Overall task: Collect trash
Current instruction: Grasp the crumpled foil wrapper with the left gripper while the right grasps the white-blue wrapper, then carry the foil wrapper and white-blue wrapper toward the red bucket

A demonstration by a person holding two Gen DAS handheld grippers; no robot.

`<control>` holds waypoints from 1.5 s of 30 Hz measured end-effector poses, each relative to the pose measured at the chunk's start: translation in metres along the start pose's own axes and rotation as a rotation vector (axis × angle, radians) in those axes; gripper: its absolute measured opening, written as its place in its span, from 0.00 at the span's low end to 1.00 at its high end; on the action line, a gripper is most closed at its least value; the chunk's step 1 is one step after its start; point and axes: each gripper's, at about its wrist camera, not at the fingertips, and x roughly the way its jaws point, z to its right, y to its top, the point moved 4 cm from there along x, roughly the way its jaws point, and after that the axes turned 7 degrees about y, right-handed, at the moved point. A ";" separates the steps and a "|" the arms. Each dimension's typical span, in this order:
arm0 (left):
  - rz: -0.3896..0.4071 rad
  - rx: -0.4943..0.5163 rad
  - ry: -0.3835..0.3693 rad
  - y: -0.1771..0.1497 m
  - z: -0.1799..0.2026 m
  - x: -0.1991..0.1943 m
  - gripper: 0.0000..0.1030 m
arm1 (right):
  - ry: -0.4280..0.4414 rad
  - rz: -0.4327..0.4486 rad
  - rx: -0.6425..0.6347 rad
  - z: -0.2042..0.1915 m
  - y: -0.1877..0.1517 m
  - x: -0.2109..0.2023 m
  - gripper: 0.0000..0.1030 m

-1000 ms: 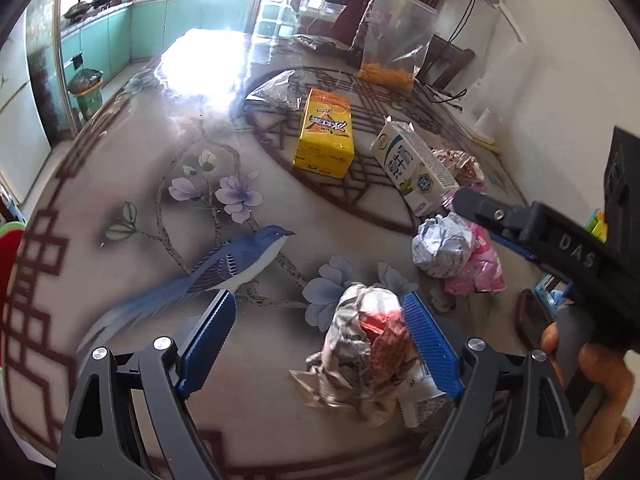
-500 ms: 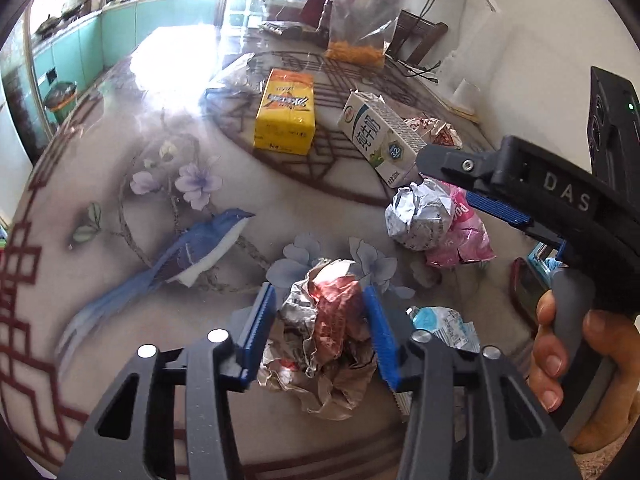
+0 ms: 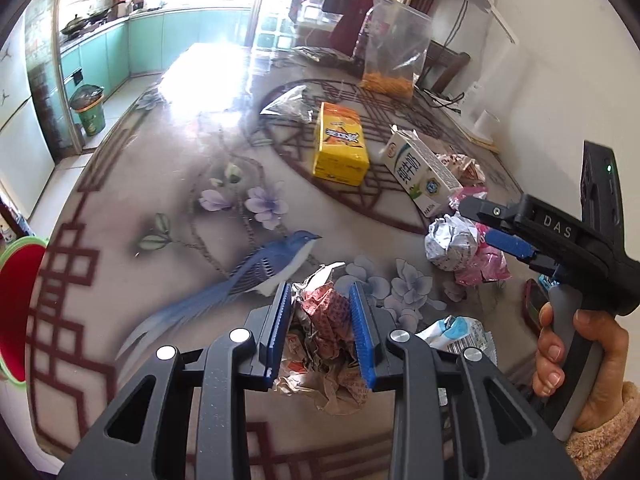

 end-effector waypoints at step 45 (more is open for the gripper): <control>0.023 -0.134 -0.027 -0.020 -0.074 -0.037 0.31 | -0.064 -0.223 -0.293 -0.057 -0.109 0.009 0.30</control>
